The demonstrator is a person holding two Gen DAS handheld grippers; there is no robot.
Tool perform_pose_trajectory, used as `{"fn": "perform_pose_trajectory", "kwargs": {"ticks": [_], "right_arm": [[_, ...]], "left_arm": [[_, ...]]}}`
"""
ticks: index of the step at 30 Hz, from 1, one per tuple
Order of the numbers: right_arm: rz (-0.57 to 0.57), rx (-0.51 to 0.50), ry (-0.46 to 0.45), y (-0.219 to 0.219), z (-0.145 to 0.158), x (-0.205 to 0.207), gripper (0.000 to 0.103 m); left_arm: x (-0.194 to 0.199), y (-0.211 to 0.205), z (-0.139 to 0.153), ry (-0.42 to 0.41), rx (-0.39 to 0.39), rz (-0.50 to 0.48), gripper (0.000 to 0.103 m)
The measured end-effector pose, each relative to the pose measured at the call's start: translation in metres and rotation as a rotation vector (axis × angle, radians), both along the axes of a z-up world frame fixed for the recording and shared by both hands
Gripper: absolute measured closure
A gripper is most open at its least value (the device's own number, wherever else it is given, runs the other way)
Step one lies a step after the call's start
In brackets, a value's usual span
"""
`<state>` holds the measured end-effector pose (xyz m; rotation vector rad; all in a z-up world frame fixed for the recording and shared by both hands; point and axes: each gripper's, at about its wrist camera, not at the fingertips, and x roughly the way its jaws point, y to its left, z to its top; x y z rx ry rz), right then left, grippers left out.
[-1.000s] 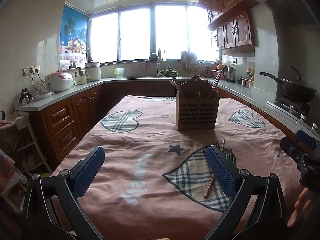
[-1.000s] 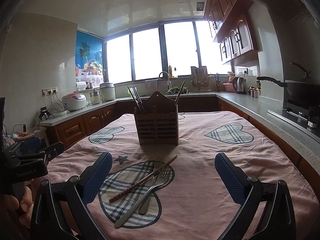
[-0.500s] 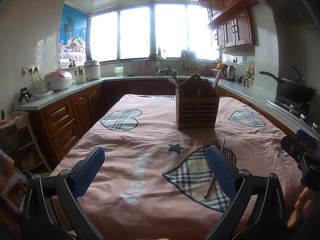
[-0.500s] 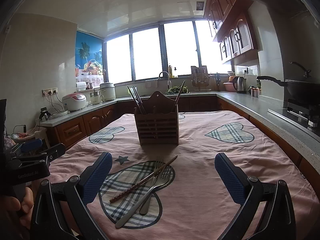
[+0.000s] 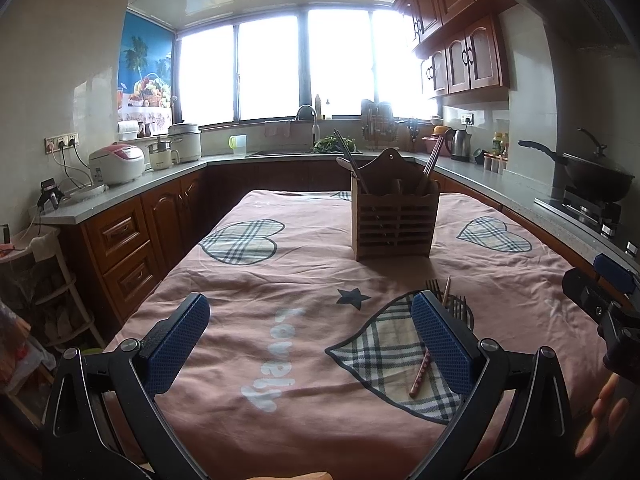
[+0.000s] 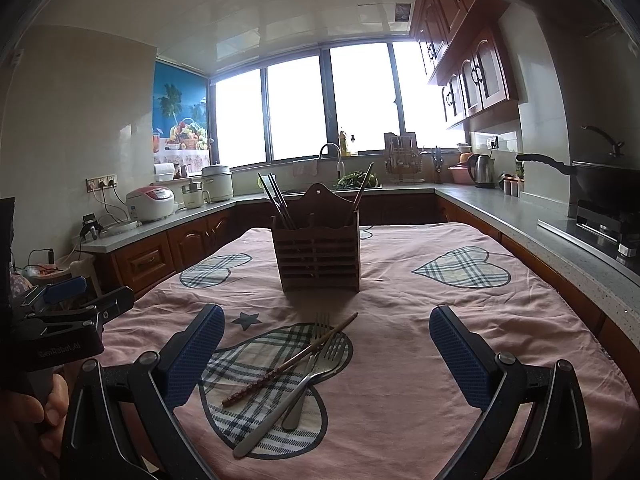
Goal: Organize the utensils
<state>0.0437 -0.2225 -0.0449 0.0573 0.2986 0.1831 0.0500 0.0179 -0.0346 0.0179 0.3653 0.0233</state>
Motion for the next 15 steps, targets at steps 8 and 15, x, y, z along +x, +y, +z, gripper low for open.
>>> {"fn": "perform_pose_trajectory", "kwargs": {"ticks": [8, 15], "right_arm": [[0.001, -0.002, -0.006, 0.0013, 0.0025, -0.001, 0.0], [0.002, -0.001, -0.008, 0.0014, 0.0041, -0.002, 0.0]], "left_arm": [[-0.0003, -0.0007, -0.0003, -0.001, 0.004, -0.002, 0.0], [-0.0007, -0.0006, 0.0002, -0.004, 0.006, -0.001, 0.0]]}}
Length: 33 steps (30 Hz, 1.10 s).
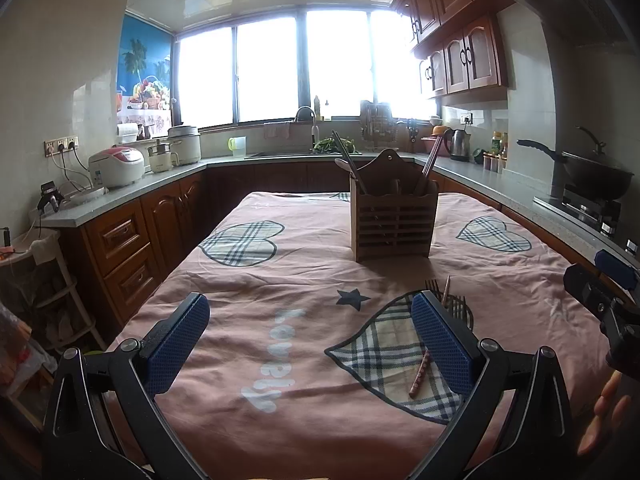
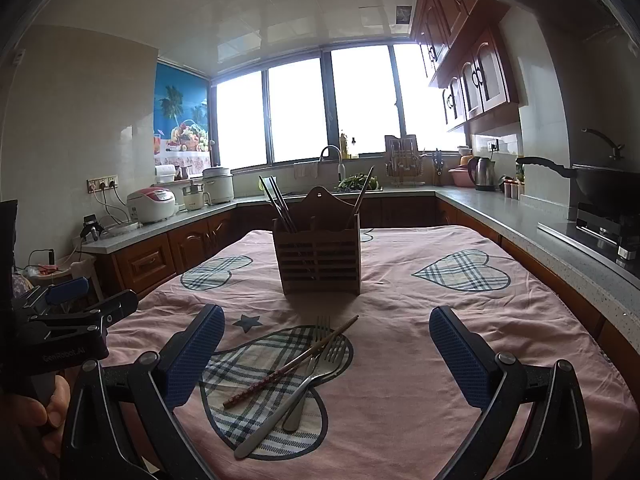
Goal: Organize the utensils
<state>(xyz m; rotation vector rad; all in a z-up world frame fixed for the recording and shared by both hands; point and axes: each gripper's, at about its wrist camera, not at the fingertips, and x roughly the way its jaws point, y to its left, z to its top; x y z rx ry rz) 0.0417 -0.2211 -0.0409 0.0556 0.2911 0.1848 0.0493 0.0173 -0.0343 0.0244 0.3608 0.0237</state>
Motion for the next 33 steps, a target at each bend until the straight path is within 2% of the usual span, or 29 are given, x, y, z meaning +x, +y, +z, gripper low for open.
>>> {"fn": "perform_pose_trajectory", "kwargs": {"ticks": [33], "right_arm": [[0.002, 0.004, 0.004, -0.001, 0.0043, -0.0012, 0.0]], "left_arm": [[-0.0009, -0.0028, 0.0005, -0.002, 0.012, 0.009, 0.0]]}}
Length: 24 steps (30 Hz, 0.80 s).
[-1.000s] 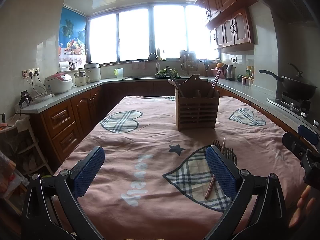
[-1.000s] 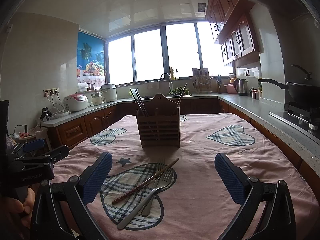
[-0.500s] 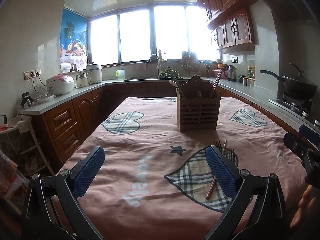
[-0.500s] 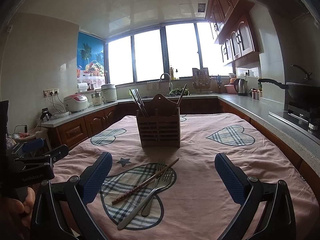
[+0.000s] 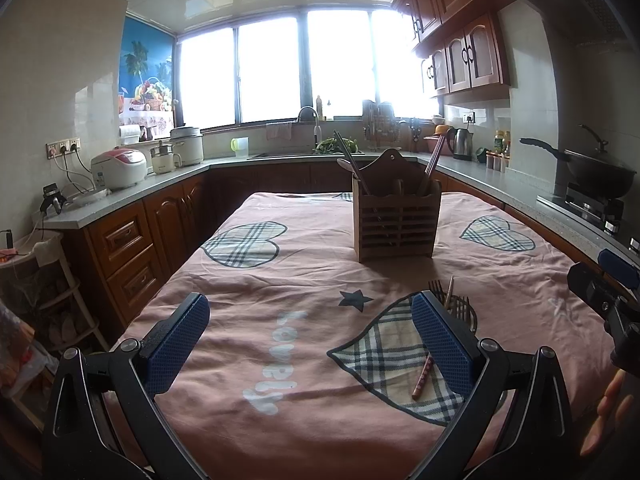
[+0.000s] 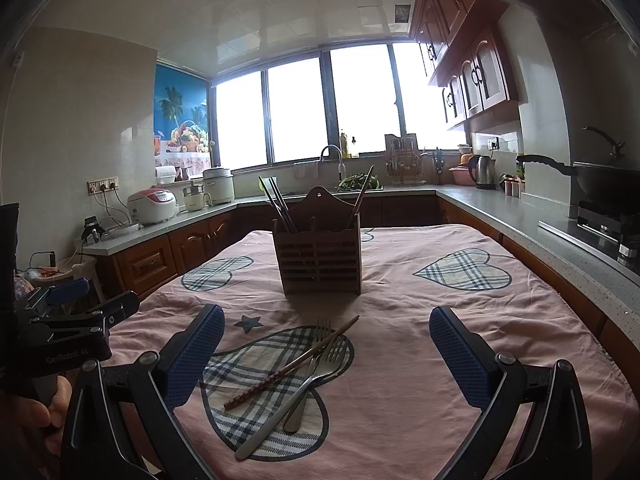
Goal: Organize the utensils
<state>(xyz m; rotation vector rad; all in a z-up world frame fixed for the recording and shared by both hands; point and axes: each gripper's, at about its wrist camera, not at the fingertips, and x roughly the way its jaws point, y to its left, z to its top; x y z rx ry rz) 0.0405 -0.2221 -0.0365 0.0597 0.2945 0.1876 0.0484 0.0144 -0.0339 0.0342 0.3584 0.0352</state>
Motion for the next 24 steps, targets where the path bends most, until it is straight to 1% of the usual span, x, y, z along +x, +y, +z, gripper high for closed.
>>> {"fn": "perform_pose_trajectory", "kwargs": {"ticks": [16, 24], "right_arm": [[0.003, 0.004, -0.002, -0.0012, 0.0, 0.0017, 0.0], [0.0, 0.006, 0.008, -0.0004, 0.0002, 0.0055, 0.0]], "left_arm": [[0.0018, -0.0011, -0.0002, 0.001, -0.001, -0.002, 0.0], [0.0105, -0.0025, 0.0012, 0.01, -0.008, -0.012, 0.0]]}}
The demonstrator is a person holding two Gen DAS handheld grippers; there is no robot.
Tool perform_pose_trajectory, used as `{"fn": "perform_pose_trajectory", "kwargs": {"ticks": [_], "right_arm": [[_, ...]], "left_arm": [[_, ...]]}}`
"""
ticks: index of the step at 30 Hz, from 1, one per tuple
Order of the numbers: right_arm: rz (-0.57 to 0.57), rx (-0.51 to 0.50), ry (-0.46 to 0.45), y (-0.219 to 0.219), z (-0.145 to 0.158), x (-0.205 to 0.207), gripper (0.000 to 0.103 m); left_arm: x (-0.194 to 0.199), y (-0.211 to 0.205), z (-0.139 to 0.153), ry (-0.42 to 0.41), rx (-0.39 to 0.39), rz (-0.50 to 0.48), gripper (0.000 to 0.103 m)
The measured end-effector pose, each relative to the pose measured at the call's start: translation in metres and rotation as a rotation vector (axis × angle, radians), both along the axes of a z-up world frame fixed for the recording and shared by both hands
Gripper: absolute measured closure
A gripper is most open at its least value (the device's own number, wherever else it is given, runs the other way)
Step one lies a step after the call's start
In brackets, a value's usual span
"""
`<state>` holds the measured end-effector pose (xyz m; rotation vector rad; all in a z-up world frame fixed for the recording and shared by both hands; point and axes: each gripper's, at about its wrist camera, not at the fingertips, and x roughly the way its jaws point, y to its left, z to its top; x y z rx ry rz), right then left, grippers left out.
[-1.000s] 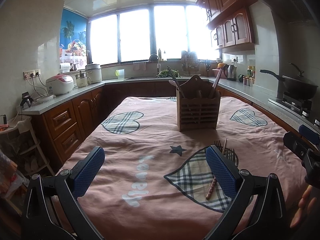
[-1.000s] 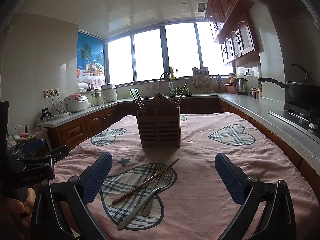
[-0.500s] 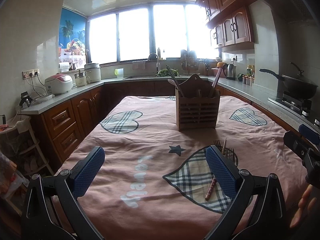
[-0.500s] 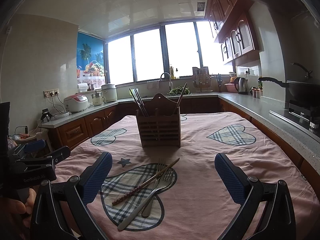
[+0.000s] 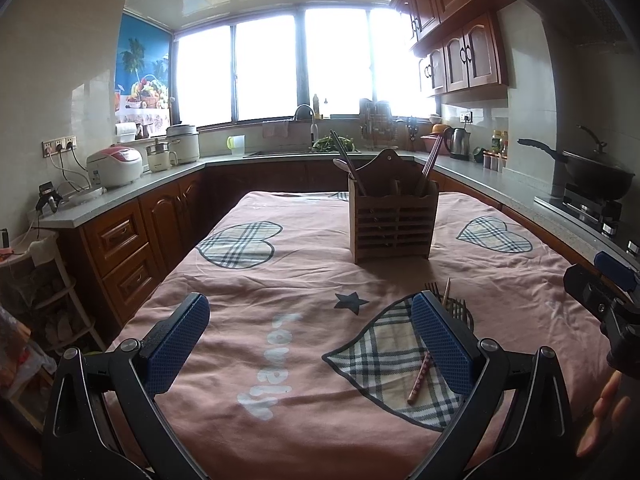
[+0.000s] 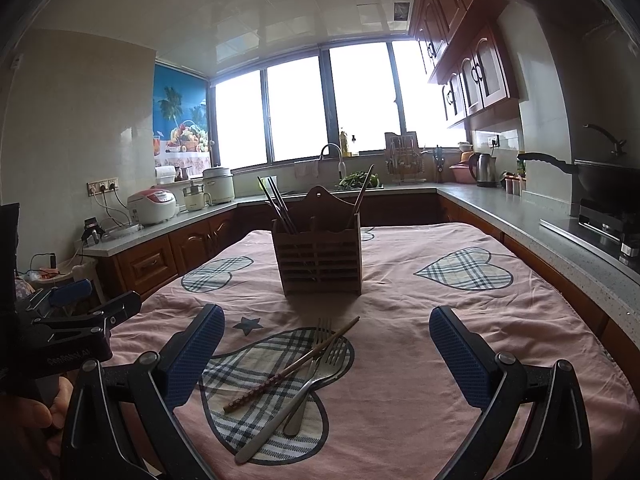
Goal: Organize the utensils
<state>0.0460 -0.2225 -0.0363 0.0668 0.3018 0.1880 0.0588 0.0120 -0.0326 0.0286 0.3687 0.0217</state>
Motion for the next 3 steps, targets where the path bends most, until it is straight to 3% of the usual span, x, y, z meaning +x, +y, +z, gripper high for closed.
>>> {"fn": "perform_pose_trajectory", "kwargs": {"ticks": [3], "right_arm": [[-0.002, 0.003, 0.005, -0.0004, 0.0003, 0.003, 0.0]], "left_arm": [[0.0034, 0.0002, 0.0012, 0.005, -0.004, -0.004, 0.0]]}}
